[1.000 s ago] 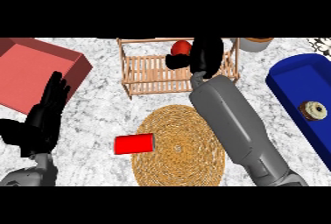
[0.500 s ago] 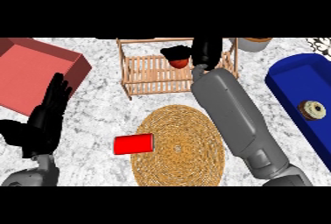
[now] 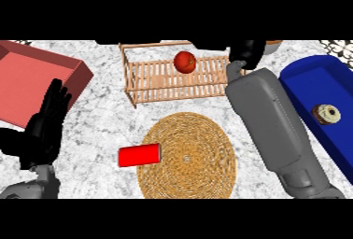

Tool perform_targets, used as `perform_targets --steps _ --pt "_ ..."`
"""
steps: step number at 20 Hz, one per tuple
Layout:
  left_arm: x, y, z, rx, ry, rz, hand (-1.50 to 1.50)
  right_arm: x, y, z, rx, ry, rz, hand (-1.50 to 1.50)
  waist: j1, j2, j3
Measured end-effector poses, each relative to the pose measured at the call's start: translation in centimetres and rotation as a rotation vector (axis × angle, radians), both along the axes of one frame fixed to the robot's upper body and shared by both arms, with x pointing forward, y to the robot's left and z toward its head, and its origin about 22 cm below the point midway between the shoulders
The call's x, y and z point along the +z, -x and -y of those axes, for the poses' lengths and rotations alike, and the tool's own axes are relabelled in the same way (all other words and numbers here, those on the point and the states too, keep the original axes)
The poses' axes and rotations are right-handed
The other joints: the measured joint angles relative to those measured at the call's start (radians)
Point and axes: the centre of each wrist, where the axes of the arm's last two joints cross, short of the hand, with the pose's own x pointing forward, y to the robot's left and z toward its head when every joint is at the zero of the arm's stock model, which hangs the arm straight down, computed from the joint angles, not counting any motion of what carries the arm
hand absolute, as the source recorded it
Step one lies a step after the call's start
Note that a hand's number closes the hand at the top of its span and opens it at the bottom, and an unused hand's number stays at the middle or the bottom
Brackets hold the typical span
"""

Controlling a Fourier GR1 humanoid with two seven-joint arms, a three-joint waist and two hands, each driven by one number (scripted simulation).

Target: Pick the tomato from the placemat and place it in the tiered shelf

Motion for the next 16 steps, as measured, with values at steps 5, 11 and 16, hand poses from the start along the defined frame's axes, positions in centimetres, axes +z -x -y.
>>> perform_targets --steps 5,11,16 --pt "-0.1 0.8 -0.6 0.009 -0.002 -0.004 0.0 1.1 2.2 5.2 -0.091 -0.053 -0.017 -1.5 -0.01 -0.004 0.0" --pt "-0.4 1.6 -0.6 0.004 0.0 -0.009 0.0 1.9 7.5 11.8 -0.122 -0.087 -0.032 -1.5 -0.015 -0.004 0.001" --pt "0.0 1.0 -0.3 0.001 -0.002 -0.004 0.0 1.6 12.5 15.9 -0.095 -0.1 -0.037 -1.5 -0.01 0.0 0.001"
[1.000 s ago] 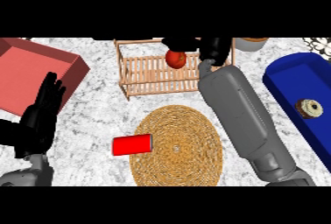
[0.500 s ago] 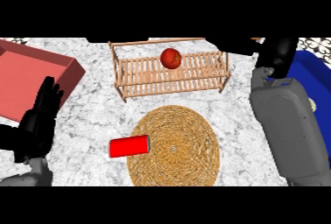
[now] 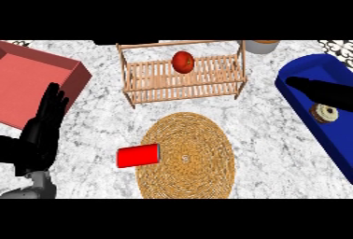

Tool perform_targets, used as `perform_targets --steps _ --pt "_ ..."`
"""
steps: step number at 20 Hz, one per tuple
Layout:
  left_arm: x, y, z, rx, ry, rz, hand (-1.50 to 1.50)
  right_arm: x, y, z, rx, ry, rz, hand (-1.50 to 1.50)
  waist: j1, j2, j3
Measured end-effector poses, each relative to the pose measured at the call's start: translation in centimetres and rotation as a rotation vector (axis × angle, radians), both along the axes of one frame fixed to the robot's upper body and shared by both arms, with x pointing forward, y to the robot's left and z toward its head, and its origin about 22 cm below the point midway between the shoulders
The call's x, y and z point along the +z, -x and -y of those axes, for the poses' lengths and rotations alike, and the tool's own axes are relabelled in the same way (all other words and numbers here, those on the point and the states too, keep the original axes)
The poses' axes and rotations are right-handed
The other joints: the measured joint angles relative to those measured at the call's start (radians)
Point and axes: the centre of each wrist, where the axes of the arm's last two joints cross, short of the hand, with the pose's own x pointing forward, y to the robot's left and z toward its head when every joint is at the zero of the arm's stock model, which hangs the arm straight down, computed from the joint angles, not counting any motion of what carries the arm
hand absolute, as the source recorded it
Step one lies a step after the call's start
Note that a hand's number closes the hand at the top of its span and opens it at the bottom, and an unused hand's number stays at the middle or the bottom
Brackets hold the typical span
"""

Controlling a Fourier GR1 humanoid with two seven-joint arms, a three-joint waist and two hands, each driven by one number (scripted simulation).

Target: Pick the tomato from the placemat and place it in the tiered shelf

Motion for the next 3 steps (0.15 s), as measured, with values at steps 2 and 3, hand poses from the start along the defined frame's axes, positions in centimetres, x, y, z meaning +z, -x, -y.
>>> perform_targets --steps 2,3 --pt "0.1 -0.1 -0.1 -0.007 0.004 -0.001 0.0 0.0 1.2 1.3 0.007 0.002 0.0 -1.5 0.005 0.002 0.0" --pt "0.2 -0.3 -0.2 -0.007 0.003 0.0 0.0 0.1 2.1 1.7 0.013 0.003 0.001 -1.5 0.007 0.002 0.0"
